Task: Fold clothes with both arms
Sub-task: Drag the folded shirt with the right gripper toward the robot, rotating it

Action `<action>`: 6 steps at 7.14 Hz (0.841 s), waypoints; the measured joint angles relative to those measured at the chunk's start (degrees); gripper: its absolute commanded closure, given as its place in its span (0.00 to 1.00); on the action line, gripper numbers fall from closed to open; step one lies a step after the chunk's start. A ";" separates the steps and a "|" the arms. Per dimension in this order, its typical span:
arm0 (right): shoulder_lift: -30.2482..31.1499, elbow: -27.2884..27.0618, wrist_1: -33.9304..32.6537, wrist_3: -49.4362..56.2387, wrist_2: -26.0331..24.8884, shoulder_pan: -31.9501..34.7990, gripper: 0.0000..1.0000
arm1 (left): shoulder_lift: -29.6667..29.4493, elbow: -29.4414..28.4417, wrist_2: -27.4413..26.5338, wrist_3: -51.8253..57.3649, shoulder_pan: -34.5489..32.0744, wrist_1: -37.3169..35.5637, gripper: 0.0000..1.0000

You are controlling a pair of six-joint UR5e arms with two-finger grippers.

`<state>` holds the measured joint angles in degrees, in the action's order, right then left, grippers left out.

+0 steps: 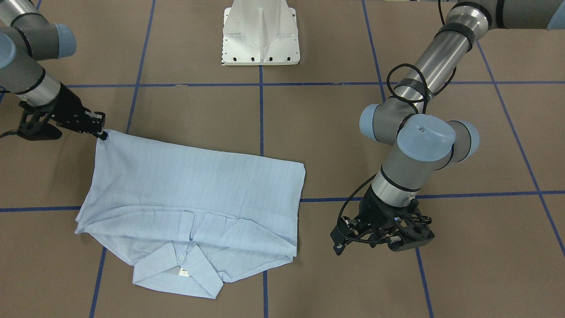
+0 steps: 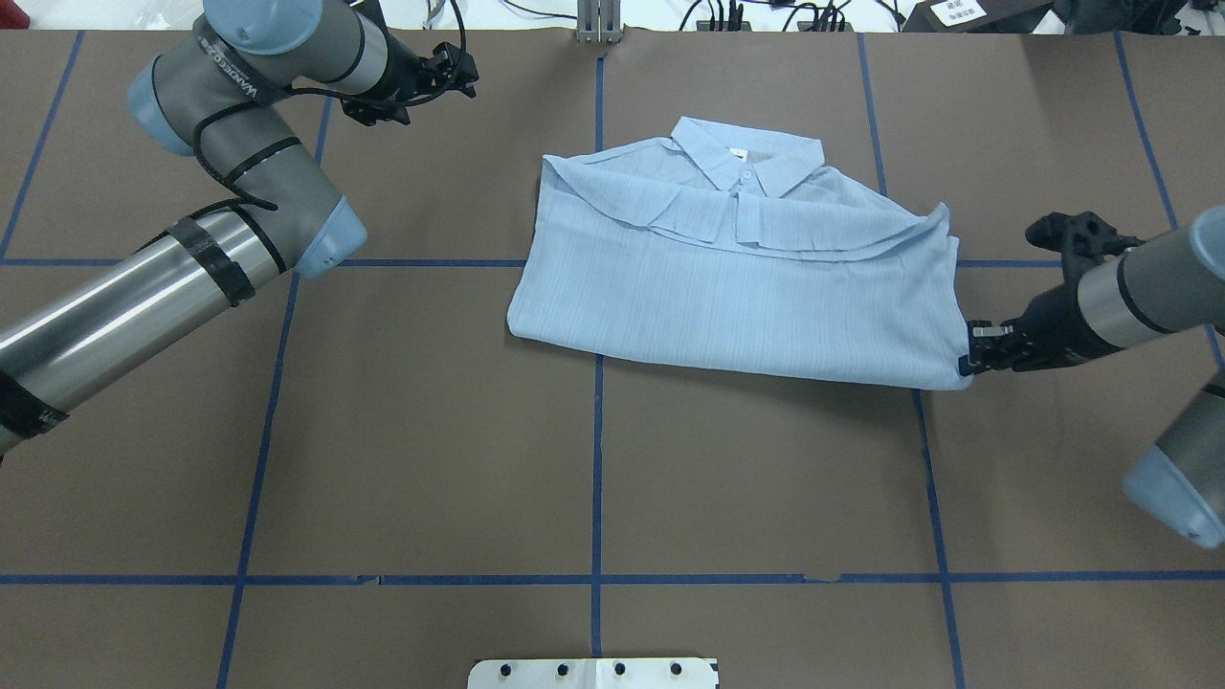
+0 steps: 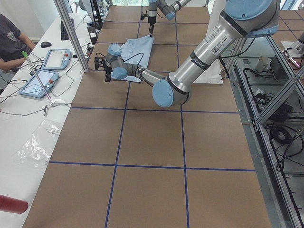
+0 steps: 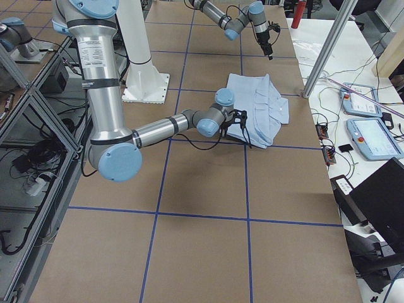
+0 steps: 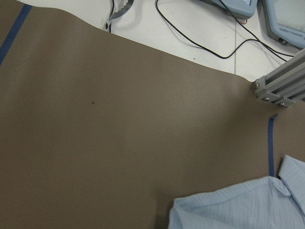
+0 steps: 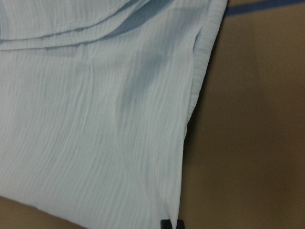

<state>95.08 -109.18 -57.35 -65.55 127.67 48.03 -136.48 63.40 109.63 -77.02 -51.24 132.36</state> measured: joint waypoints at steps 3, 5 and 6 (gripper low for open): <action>17.98 -9.57 12.11 -0.17 4.12 -10.96 1.00 | 0.42 1.28 -0.03 -1.25 0.17 0.02 0.00; 21.83 -10.24 23.98 -3.55 4.72 -23.75 1.00 | 2.05 3.18 -0.09 -1.57 0.25 0.07 0.00; 20.34 -10.22 26.18 -6.31 3.40 -29.56 0.01 | 3.14 4.32 -0.11 -1.57 0.26 0.08 0.00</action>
<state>115.42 -119.40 -31.17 -71.86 131.07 18.47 -133.33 67.72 109.52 -78.59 -50.98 132.44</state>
